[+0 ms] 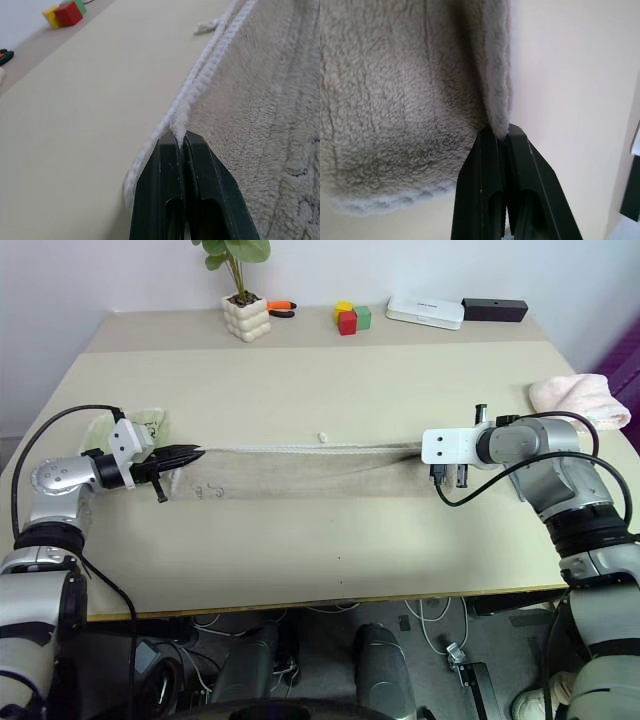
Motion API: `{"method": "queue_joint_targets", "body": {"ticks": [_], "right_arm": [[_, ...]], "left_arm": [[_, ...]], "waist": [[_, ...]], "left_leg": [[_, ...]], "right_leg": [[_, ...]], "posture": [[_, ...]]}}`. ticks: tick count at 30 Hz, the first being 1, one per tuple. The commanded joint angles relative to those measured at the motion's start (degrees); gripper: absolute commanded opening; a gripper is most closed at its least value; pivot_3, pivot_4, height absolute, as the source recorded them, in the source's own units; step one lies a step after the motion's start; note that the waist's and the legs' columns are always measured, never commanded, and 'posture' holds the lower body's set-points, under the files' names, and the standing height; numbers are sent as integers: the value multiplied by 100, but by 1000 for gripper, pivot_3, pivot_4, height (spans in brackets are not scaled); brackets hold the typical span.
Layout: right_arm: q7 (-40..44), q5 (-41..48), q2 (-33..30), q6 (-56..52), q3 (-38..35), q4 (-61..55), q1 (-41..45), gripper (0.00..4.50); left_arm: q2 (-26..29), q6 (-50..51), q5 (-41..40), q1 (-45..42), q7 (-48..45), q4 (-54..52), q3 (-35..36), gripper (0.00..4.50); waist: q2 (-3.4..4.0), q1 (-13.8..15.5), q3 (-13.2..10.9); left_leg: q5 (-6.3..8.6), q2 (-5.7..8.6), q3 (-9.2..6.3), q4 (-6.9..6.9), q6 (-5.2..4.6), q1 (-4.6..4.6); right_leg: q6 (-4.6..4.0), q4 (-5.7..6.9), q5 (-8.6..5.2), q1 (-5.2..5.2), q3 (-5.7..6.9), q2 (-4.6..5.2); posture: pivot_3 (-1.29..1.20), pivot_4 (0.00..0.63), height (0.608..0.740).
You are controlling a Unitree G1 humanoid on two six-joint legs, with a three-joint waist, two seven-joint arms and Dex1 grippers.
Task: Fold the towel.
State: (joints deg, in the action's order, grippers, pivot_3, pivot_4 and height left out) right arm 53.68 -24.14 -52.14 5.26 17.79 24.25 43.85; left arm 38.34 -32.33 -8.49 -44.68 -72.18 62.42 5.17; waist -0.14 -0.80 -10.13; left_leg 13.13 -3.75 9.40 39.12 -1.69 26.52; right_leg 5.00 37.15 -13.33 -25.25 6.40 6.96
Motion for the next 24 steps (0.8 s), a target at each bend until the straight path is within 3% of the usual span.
{"method": "queue_joint_targets", "body": {"ticks": [1, 14, 19, 23, 24], "right_arm": [[-178, -128, 16, 232, -39, 215, 297, 41], [-459, -202, 471, 423, -6, 1043, 609, 41], [-469, -175, 630, 373, -7, 1220, 560, 41], [-577, -122, 686, 360, -44, 1199, 509, 1320], [-618, -126, 695, 345, -48, 1206, 513, 1916]], "left_arm": [[64, -144, 41, -198, 116, 32, 64, 0], [-49, -104, 331, -326, 933, 389, 72, 0], [-177, 448, 146, -330, 670, 493, 160, 0], [-215, 695, 90, -266, 416, 397, 186, 1360], [-211, 689, 99, -248, 420, 371, 189, 1994]], "waist": [[0, -4, 0], [1, -14, 0], [1, -15, 0], [1, -32, 0], [1, -33, 0]], "left_leg": [[0, 0, 0, 0, 0, 0], [-1, 0, 0, 0, 2, -1], [-2, 1, 1, 0, 2, -1], [-2, 0, 1, -1, 3, -2], [-3, 0, 0, -1, 3, -2]], "right_leg": [[0, 0, 0, 0, 0, 0], [1, 4, 0, 1, 0, -2], [1, 5, 0, 2, 0, -2], [2, 5, 0, 2, 0, -4], [2, 5, 0, 2, 0, -4]], "posture": [[0, 150, 740], [0, 150, 740], [0, 150, 740], [0, 150, 740], [0, 150, 740]]}}
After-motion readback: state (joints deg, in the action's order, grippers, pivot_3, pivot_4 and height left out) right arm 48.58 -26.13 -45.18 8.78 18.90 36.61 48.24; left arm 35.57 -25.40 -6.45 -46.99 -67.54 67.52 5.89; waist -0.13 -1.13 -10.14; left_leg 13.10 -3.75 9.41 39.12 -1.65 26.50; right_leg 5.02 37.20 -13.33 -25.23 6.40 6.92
